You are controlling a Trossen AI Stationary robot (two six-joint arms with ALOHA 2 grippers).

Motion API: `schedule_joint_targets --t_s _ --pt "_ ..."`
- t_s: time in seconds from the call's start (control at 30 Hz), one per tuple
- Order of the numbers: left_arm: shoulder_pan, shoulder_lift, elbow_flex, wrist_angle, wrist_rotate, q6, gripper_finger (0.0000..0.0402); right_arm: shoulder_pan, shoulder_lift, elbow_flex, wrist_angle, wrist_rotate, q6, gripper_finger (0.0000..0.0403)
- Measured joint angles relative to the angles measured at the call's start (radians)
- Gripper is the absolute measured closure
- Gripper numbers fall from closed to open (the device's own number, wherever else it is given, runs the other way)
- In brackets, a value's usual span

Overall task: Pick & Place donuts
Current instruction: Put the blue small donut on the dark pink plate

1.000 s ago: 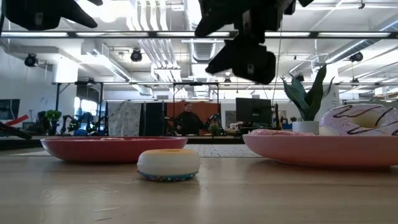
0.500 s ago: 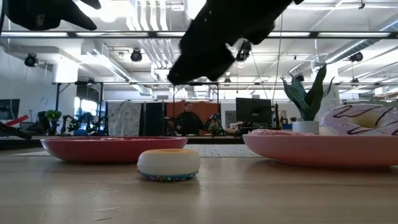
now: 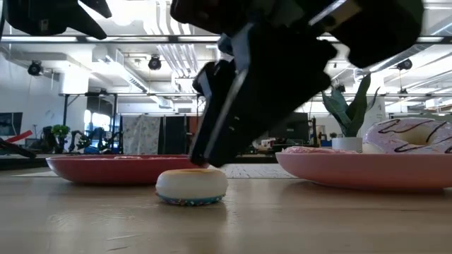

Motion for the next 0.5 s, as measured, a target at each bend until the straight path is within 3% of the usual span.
schedule_joint_targets --t_s 0.5 --pt "0.000 0.000 0.000 -0.004 0.000 0.002 0.0280 0.012 0.024 0.001 0.013 0.011 -0.015 0.0216"
